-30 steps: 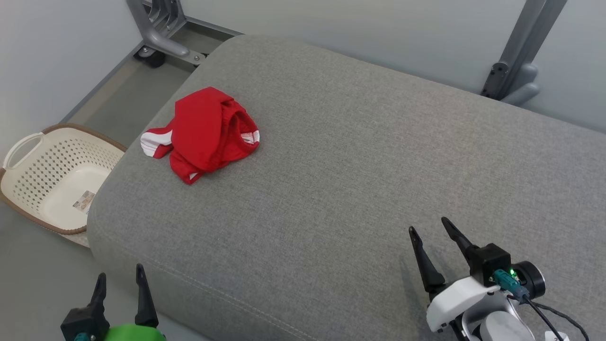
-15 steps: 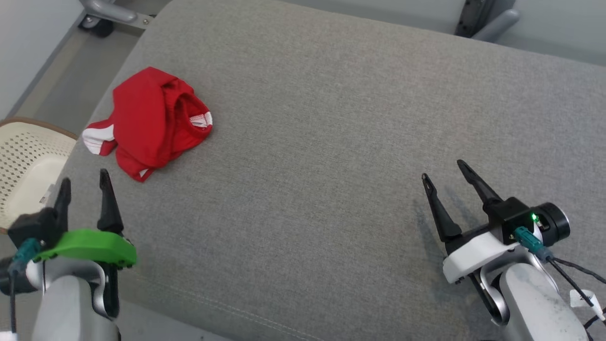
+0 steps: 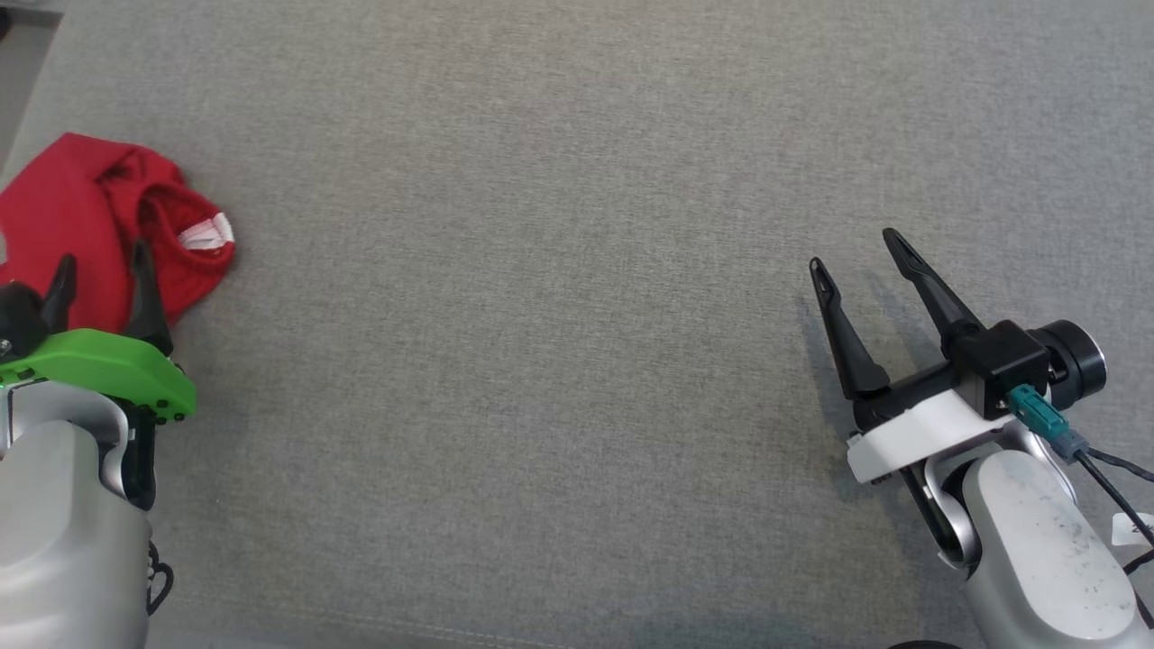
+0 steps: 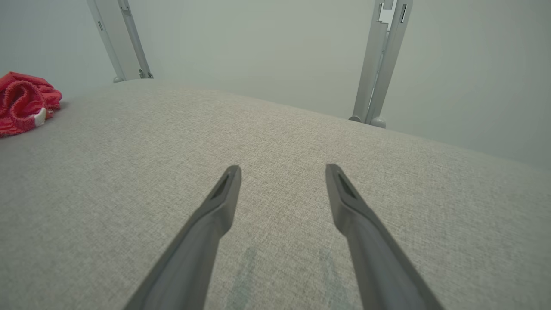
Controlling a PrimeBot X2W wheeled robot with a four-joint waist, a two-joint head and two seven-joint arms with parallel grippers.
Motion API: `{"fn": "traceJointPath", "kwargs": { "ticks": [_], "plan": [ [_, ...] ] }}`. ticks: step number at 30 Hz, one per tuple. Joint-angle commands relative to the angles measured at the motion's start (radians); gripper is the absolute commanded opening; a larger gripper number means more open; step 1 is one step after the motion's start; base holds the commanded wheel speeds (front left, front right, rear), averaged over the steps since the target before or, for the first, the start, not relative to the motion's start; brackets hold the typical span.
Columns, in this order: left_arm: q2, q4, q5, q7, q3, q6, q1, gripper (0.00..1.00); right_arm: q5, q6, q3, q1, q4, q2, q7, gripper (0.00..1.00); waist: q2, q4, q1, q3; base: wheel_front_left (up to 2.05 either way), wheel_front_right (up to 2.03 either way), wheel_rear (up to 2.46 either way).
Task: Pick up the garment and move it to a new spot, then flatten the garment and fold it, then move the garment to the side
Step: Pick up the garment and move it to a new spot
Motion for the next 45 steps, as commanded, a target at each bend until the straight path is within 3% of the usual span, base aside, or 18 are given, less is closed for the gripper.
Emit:
{"fn": "traceJointPath", "kwargs": {
  "ticks": [1, 7, 13, 14, 15, 16, 23, 29, 33, 38, 45],
  "plan": [
    [0.020, 0.014, -0.017, 0.000, -0.011, -0.002, -0.016, 1.00, 0.007, -0.002, -0.001, -0.003, -0.003, 0.003, -0.003, 1.00, 0.0000, -0.062, -0.0002, 0.048, 0.00, 0.00, 0.00],
    [0.075, 0.099, -0.040, 0.000, -0.051, -0.002, -0.052, 1.00, 0.002, -0.002, -0.013, 0.010, -0.003, 0.007, -0.003, 1.00, 0.0000, -0.097, -0.0002, 0.053, 0.00, 0.00, 0.00],
    [0.097, 0.156, -0.009, 0.000, -0.043, 0.075, -0.089, 1.00, 0.004, -0.002, -0.024, -0.005, -0.007, 0.012, -0.003, 1.00, 0.0000, -0.122, -0.0002, 0.067, 0.00, 0.00, 0.00],
    [0.099, 0.152, -0.004, 0.000, -0.037, 0.089, -0.088, 0.72, 0.006, -0.002, -0.026, -0.005, -0.006, 0.015, -0.003, 1.00, 0.0000, -0.124, -0.0002, 0.066, 0.00, 0.00, 0.00],
    [0.101, 0.148, 0.002, 0.000, -0.036, 0.097, -0.086, 0.22, 0.008, -0.002, -0.027, -0.003, -0.005, 0.018, -0.003, 1.00, 0.0000, -0.125, -0.0002, 0.064, 0.00, 0.00, 0.00],
    [0.103, 0.146, 0.004, 0.000, -0.034, 0.103, -0.082, 0.00, 0.009, -0.002, -0.028, -0.001, -0.002, 0.020, -0.003, 1.00, 0.0000, -0.127, -0.0002, 0.059, 0.00, 0.00, 0.00],
    [0.128, 0.118, 0.020, 0.000, -0.015, 0.093, -0.057, 0.00, 0.024, -0.002, -0.027, 0.014, 0.016, 0.052, -0.003, 1.00, 0.0000, -0.130, -0.0002, 0.010, 0.00, 0.00, 0.00],
    [0.162, -0.015, 0.069, 0.000, -0.018, 0.055, -0.042, 0.00, 0.044, -0.002, -0.032, 0.033, 0.032, 0.087, -0.003, 1.00, 0.0000, -0.135, -0.0002, -0.059, 0.00, 0.00, 0.00],
    [0.151, -0.098, 0.098, 0.000, -0.048, 0.027, -0.039, 0.00, 0.059, -0.002, -0.040, 0.055, 0.046, 0.108, -0.003, 1.00, 0.0000, -0.144, -0.0002, -0.113, 0.00, 0.00, 0.00],
    [0.073, -0.191, 0.141, 0.000, -0.169, 0.005, -0.016, 0.00, 0.072, -0.002, -0.048, 0.088, 0.057, 0.133, -0.003, 1.00, 0.0000, -0.175, -0.0002, -0.176, 0.00, 0.00, 0.00],
    [-0.113, -0.269, 0.120, 0.000, -0.343, -0.002, 0.042, 0.00, 0.080, -0.002, -0.061, 0.115, 0.067, 0.147, -0.003, 1.00, 0.0000, -0.262, -0.0002, -0.222, 0.00, 0.00, 0.00]
  ]
}}
